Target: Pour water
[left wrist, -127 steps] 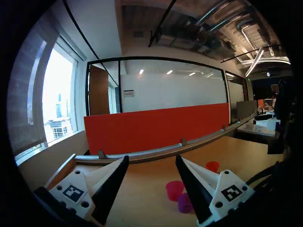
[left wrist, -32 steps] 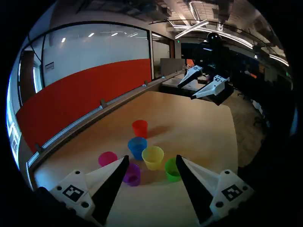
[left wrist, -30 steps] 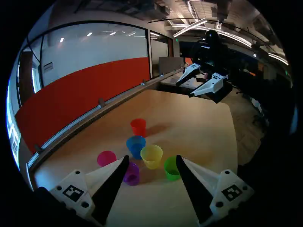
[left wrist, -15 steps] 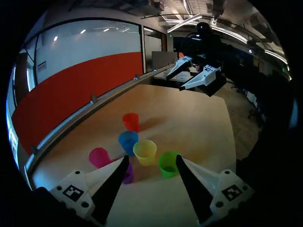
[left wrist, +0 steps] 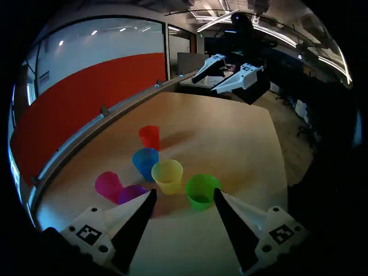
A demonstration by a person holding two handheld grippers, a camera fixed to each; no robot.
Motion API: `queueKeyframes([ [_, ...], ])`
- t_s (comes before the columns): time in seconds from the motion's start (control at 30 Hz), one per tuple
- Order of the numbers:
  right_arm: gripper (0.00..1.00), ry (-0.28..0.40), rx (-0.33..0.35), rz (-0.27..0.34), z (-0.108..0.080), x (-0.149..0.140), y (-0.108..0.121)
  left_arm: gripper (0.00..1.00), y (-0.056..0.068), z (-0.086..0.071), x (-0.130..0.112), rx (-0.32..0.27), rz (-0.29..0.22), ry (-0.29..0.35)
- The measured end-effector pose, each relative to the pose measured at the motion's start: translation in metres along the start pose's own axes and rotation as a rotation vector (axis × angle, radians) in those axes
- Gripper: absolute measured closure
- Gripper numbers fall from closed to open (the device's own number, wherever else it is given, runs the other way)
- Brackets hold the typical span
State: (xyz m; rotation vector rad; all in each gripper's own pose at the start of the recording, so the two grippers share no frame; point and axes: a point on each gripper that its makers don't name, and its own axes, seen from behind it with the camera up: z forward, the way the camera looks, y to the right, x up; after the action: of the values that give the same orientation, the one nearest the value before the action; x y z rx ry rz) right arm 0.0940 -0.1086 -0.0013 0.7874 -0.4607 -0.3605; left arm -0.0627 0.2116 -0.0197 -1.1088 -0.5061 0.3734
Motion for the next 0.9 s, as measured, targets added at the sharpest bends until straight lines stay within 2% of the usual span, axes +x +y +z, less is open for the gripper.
queueKeyframes([
  [0.9,0.0,-0.009,0.003,0.001,0.01,-0.014,0.009,0.08,0.039,0.061,-0.051,-0.086,0.029,-0.088],
])
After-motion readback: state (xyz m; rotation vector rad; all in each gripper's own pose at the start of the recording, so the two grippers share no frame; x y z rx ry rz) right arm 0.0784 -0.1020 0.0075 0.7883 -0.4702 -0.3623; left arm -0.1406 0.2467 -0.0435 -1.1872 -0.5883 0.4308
